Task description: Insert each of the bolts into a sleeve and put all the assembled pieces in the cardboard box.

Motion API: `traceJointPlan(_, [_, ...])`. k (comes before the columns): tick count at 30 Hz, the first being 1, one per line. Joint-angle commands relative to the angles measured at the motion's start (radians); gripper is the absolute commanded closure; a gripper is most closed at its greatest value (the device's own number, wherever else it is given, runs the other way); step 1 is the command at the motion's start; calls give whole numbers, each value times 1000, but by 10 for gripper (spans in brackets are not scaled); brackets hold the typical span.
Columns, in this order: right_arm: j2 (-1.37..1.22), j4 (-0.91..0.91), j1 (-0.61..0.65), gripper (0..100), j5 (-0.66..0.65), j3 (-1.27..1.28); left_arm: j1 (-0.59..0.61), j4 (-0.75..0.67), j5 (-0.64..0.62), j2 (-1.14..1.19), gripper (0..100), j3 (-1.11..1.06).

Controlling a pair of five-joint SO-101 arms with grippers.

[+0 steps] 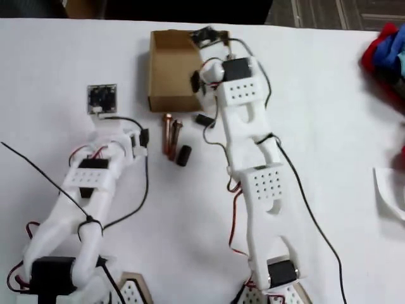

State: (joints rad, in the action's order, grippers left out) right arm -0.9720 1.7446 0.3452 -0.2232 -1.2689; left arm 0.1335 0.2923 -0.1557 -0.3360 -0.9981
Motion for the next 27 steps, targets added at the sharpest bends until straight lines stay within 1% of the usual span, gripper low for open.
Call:
traceJointPlan(1, [193,27,19,978,209,199,46,-18,-95,-6,745,7])
traceJointPlan(4, [295,25,27,978,427,381,57,-18,-120,-6,745,7])
traceJointPlan(7, [337,24,79,975,615,497,55,-18,-120,-6,745,7])
traceJointPlan(8, [337,18,96,974,652,511,55,-18,-120,-6,745,7])
traceJointPlan(10, [323,-13,110,974,641,514,55,-18,-120,-6,745,7])
traceJointPlan(12, [302,-65,104,974,580,509,55,-18,-120,-6,745,5])
traceJointPlan(13, [289,-96,96,974,520,509,55,-18,-120,-6,745,5])
traceJointPlan(18, [226,-228,65,978,35,509,54,-18,-120,-6,745,4])
traceJointPlan(20, [203,-259,62,978,-91,509,54,-18,-118,-6,745,4])
traceJointPlan(22, [186,-277,54,978,-160,509,54,-18,-118,-6,745,4])
traceJointPlan(27, [165,-315,31,968,-279,509,52,-18,-118,-6,745,4])
